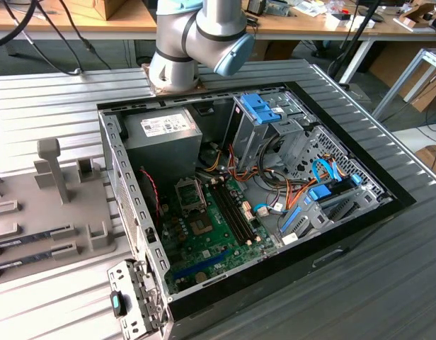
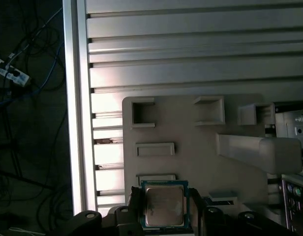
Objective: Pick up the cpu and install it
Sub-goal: 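Pick up the cpu and move it towards the insertion slot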
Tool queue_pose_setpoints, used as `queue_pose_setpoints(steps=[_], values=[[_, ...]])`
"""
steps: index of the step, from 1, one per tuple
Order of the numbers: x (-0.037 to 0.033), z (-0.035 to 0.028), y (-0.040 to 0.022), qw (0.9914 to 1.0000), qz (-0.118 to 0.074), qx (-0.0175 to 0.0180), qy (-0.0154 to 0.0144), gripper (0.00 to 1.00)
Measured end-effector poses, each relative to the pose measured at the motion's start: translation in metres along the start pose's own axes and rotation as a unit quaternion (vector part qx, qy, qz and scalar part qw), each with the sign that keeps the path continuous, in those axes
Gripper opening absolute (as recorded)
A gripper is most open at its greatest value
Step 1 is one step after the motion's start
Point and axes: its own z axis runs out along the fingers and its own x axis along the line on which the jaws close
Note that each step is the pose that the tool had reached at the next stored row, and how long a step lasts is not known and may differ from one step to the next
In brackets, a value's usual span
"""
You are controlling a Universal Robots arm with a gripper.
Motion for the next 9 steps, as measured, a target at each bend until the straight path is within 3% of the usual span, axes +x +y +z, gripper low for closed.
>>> queue_pose_setpoints(steps=[9], values=[[-0.0002,-0.0061,0.0002,1.0,0.0,0.0,0.0,0.47]])
